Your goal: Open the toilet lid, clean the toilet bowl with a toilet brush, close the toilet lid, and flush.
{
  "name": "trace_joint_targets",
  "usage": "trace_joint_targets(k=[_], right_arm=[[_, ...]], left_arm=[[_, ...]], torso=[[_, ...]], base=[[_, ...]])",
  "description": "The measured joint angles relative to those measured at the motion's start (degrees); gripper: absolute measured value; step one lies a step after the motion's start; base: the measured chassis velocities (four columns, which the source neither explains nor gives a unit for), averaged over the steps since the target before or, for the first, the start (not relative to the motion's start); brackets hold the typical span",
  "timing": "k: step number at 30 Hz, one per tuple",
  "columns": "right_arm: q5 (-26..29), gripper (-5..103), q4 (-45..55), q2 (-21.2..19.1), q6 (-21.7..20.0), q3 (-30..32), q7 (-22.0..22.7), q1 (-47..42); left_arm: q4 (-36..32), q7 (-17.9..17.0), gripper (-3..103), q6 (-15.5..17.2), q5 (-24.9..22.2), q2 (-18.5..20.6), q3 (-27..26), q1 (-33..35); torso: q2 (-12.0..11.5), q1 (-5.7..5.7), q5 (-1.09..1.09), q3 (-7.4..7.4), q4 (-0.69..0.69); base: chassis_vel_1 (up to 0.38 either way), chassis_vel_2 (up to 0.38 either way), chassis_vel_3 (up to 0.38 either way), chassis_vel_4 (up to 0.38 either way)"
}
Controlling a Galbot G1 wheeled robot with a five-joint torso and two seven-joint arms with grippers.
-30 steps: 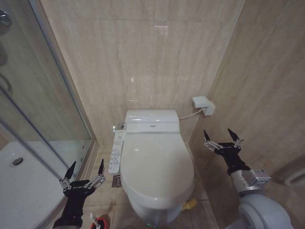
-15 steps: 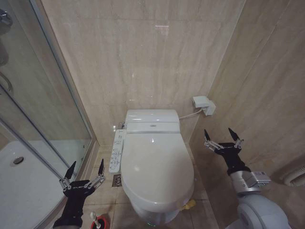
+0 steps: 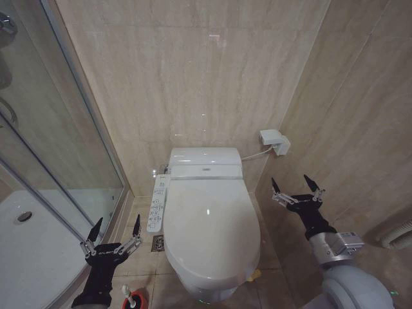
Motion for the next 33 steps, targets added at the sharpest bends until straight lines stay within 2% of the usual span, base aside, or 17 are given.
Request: trace_joint_targets(k=[5,9,15,18,24,28,33], right_arm=[[0.00,100,1.91,1.19,-1.61,-0.44,-0.01,-1.83],[0.01,100,4.94,3.71,-4.01,-0.54,-0.12,-5.33],[-1.77,100,6.75,10.59,-4.66,-1.68,-0.39,-7.38],[-2.11,100,6.80,12.13,-4.30,-1.69,-0.61,-7.51],[-2.25,100,6.83,11.58,-3.57,-0.54,-0.54,-7.18],[-2.18,100,6.61,12.48,-1.48,0.27,-1.39,-8.24],[-2.22,100,6.68,13.06,-1.16,0.44,-2.28,-9.28]], left_arm=[[0.00,0.00,100,0.00,0.00,0.00,0.00,0.00],[0.00,0.00,100,0.00,0.00,0.00,0.00,0.00],[0.00,0.00,100,0.00,0.00,0.00,0.00,0.00],[0.00,0.00,100,0.00,0.00,0.00,0.00,0.00],[0.00,0.00,100,0.00,0.00,0.00,0.00,0.00],[0.00,0.00,100,0.00,0.00,0.00,0.00,0.00],[0.00,0.00,100,0.00,0.00,0.00,0.00,0.00]], torso=[[0.00,0.00,0.00,0.00,0.00],[0.00,0.00,-0.01,0.00,0.00],[0.01,0.00,-0.01,-0.01,-0.01],[0.01,0.00,0.00,-0.01,0.00],[0.01,0.00,0.00,0.00,0.01],[0.01,0.00,0.00,0.00,0.00],[0.01,0.00,0.00,0.00,-0.02]], base=[[0.000,0.000,0.000,0.000],[0.000,0.000,0.000,0.000],[0.000,0.000,0.000,0.000],[0.000,0.000,0.000,0.000],[0.000,0.000,0.000,0.000],[0.000,0.000,0.000,0.000],[0.000,0.000,0.000,0.000]])
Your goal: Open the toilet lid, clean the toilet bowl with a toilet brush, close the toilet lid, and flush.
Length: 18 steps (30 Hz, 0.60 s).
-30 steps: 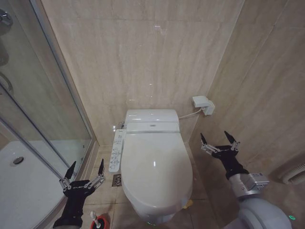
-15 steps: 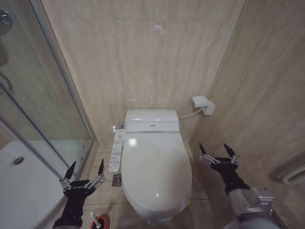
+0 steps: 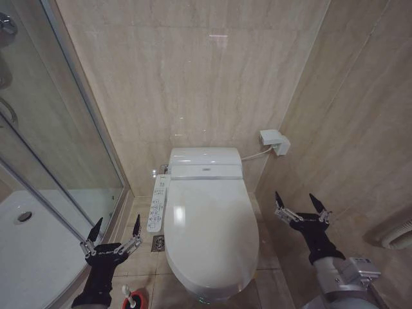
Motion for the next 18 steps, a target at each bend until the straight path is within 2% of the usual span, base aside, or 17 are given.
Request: trace_joint_targets(k=[8,18], right_arm=[[2.18,100,1.78,0.06,-3.18,0.45,-0.12,-0.55],[1.35,100,1.82,0.95,-2.62,0.55,-1.00,-1.73]], left_arm=[[0.00,0.00,100,0.00,0.00,0.00,0.00,0.00],[0.00,0.00,100,0.00,0.00,0.00,0.00,0.00]], torso=[[0.00,0.00,0.01,0.00,0.02],[0.00,0.00,0.00,0.00,0.01]], base=[[0.000,0.000,0.000,0.000],[0.000,0.000,0.000,0.000]])
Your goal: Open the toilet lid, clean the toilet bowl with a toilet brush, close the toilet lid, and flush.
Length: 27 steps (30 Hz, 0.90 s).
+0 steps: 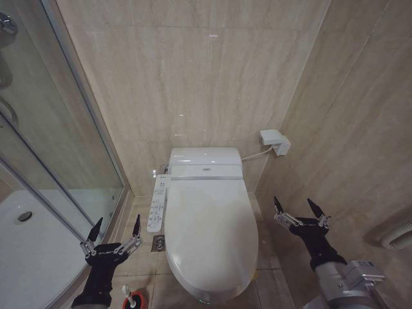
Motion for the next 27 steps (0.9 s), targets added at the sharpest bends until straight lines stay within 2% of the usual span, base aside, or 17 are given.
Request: trace_joint_targets(k=[27], right_arm=[[-1.43,100,-0.05,-0.22,0.30,-0.15,-0.65,0.09]], left_arm=[[0.00,0.00,100,0.00,0.00,0.00,0.00,0.00]], torso=[[0.00,0.00,0.00,0.00,0.00]], base=[[0.000,0.000,0.000,0.000]])
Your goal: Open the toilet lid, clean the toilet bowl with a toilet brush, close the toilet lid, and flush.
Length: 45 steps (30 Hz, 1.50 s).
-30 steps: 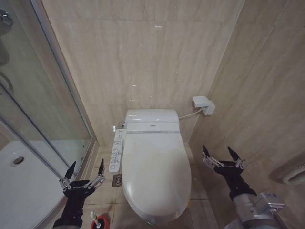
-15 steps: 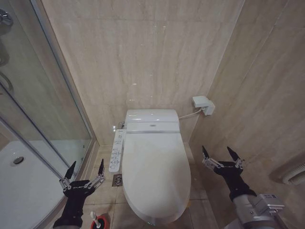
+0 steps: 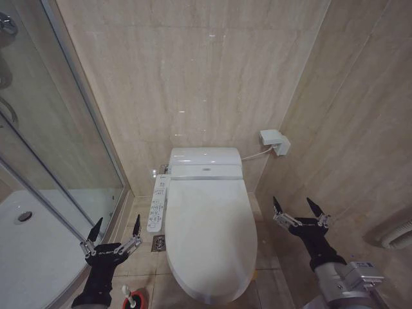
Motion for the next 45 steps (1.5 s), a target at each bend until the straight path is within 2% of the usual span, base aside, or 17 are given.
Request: trace_joint_targets(k=[45], right_arm=[[0.02,100,-0.06,-0.01,0.00,0.00,0.05,0.02]], left_arm=[[0.00,0.00,100,0.00,0.00,0.00,0.00,0.00]], torso=[[0.00,0.00,0.00,0.00,0.00]], base=[[0.000,0.000,0.000,0.000]])
